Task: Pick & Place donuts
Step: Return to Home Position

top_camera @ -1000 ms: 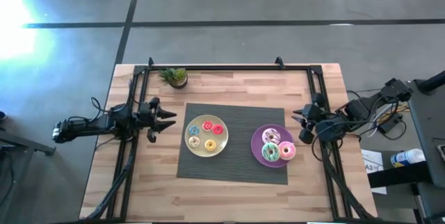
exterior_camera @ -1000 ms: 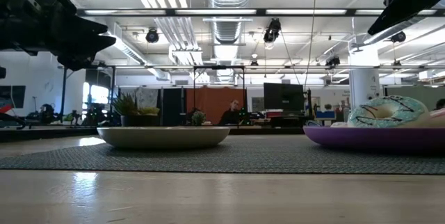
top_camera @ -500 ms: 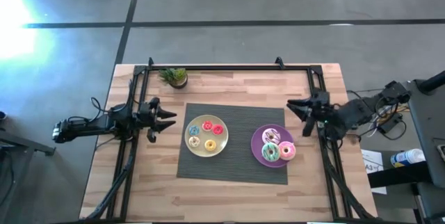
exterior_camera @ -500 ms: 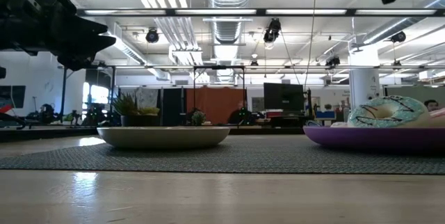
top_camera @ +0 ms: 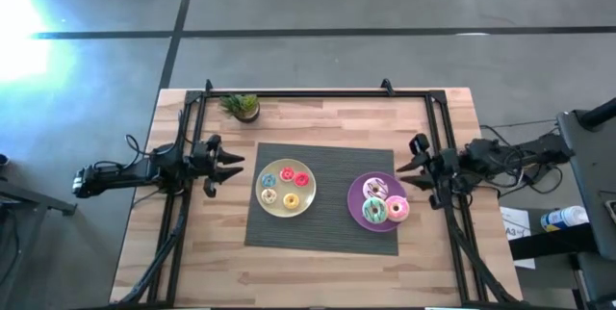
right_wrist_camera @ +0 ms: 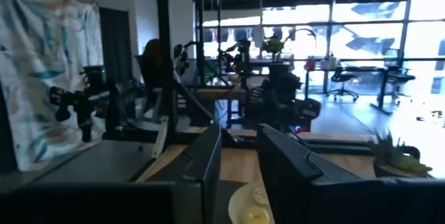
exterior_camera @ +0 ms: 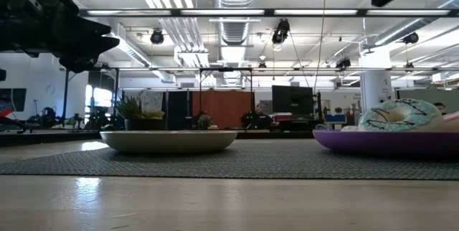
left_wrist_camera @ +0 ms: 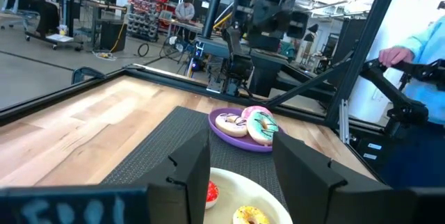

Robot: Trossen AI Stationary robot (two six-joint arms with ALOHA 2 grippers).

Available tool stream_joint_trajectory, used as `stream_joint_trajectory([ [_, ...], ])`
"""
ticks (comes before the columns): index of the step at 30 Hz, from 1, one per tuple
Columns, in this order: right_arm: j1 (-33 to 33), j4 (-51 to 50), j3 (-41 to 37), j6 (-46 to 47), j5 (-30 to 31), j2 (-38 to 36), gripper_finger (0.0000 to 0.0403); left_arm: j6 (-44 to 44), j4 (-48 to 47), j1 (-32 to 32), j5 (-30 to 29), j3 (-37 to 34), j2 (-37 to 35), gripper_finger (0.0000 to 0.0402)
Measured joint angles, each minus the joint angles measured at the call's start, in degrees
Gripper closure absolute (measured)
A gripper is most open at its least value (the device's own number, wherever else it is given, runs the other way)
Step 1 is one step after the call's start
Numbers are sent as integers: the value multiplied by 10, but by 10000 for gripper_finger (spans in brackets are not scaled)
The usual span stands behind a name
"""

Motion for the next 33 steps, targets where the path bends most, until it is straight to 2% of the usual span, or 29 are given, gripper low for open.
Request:
stream_joint_trajectory([
  [10, -64, 3, -79, 50, -4, -141, 331, 0, 0, 0, 0, 0, 0, 271],
  [13, -80, 3, -91, 50, -24, -164, 334, 0, 0, 0, 0, 0, 0, 271],
  [19, -107, 1, -129, 50, -72, -191, 332, 0, 0, 0, 0, 0, 0, 271],
  [26, -111, -26, -162, 60, -75, -193, 323, 0, 0, 0, 0, 0, 0, 271],
  [33, -112, -52, -161, 15, -75, -193, 316, 0, 0, 0, 0, 0, 0, 271],
])
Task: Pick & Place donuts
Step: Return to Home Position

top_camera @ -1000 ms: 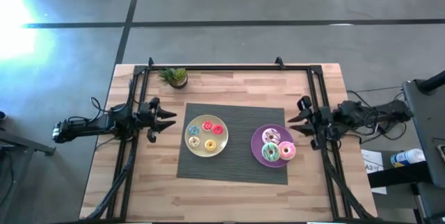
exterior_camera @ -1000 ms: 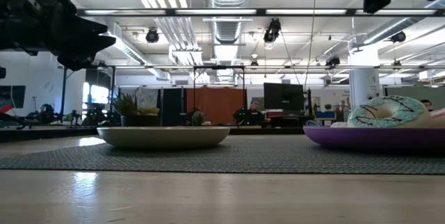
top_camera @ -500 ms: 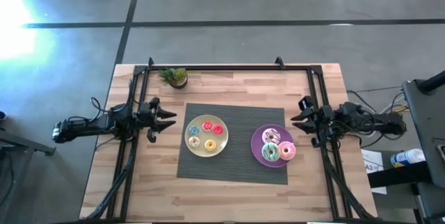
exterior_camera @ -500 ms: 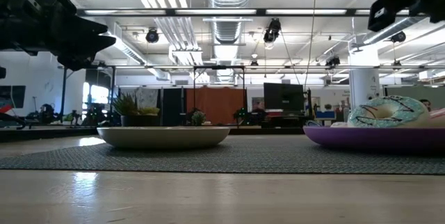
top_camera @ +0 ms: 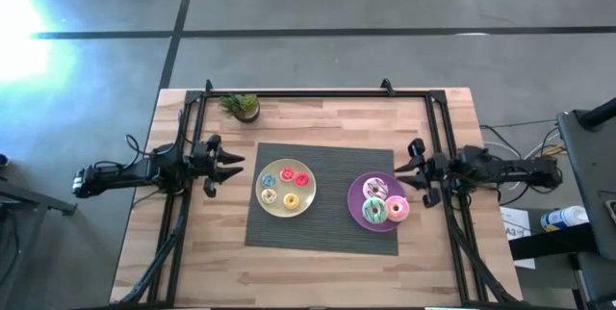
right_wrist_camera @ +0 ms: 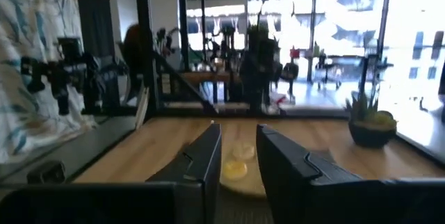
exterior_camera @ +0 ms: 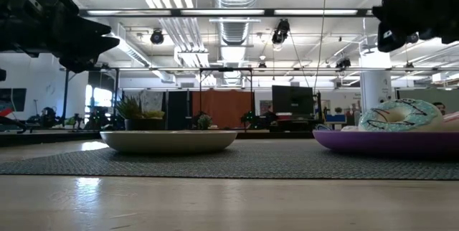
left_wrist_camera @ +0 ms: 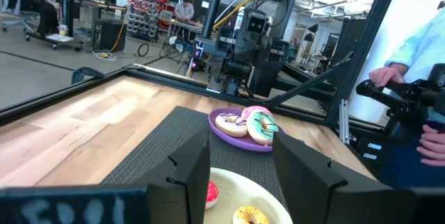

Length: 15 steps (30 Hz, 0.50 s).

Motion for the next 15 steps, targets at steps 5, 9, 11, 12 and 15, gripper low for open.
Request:
stream_joint_trajectory([
  [5, 0, -59, 0, 22, 4, 0, 321, 0, 0, 0, 0, 0, 0, 271],
  [9, -1, -61, 0, 13, 11, 0, 328, 0, 0, 0, 0, 0, 1, 271],
  [11, -7, -61, 0, 3, 13, 0, 331, 0, 0, 0, 0, 0, 1, 271],
  [12, -11, -61, 0, 1, 13, 0, 332, 0, 0, 0, 0, 0, 2, 271],
  [15, -29, -61, 0, 3, 13, 0, 334, 0, 0, 0, 0, 0, 2, 271],
])
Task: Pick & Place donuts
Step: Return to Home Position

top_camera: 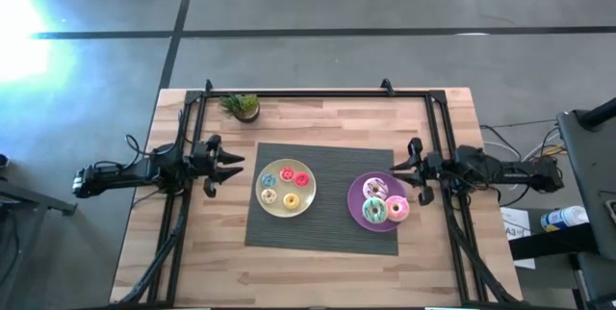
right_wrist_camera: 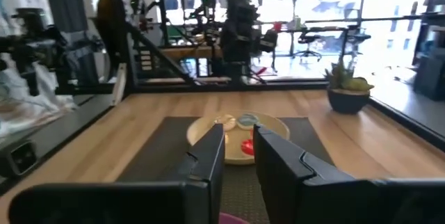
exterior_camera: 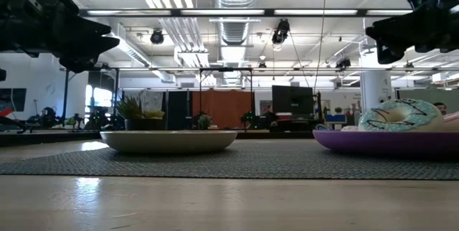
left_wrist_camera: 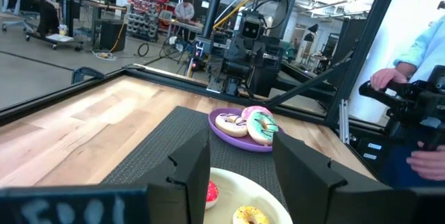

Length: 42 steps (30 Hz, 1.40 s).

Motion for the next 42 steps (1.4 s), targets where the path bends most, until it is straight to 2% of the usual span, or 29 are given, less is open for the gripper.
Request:
stream_joint_trajectory([
  [18, -14, -1, 0, 0, 3, 9, 316, 0, 0, 0, 0, 0, 0, 271],
  [33, -14, -1, 0, 0, 3, 9, 335, 0, 0, 0, 0, 0, 0, 271],
  [42, -14, -1, 0, 0, 3, 9, 325, 0, 0, 0, 0, 0, 0, 271],
])
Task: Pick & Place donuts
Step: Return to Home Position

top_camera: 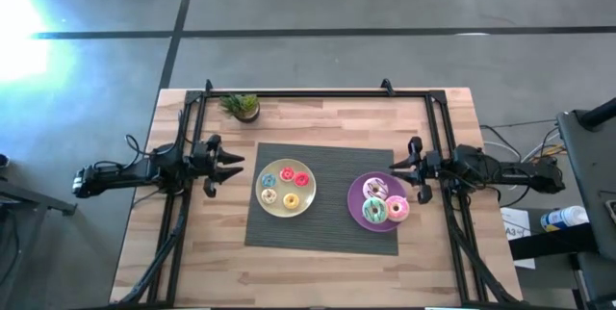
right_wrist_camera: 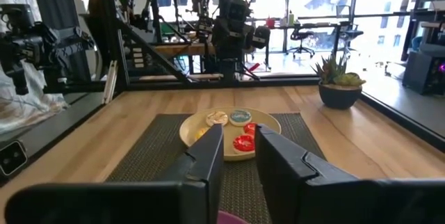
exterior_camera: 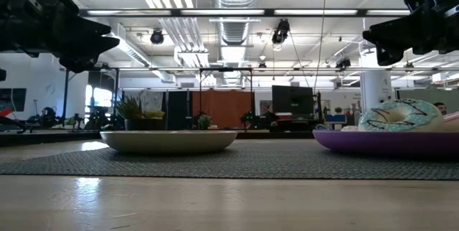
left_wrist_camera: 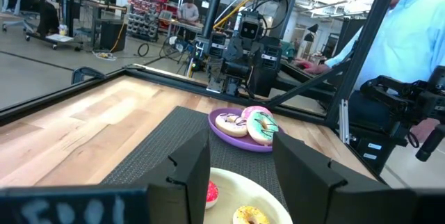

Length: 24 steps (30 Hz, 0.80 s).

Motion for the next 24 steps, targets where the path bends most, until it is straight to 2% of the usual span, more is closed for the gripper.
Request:
stream_joint_trajectory([
  [13, 0, 0, 0, 0, 0, 0, 314, 0, 0, 0, 0, 0, 0, 271],
  [24, 0, 0, 0, 0, 0, 0, 333, 0, 0, 0, 0, 0, 0, 271],
])
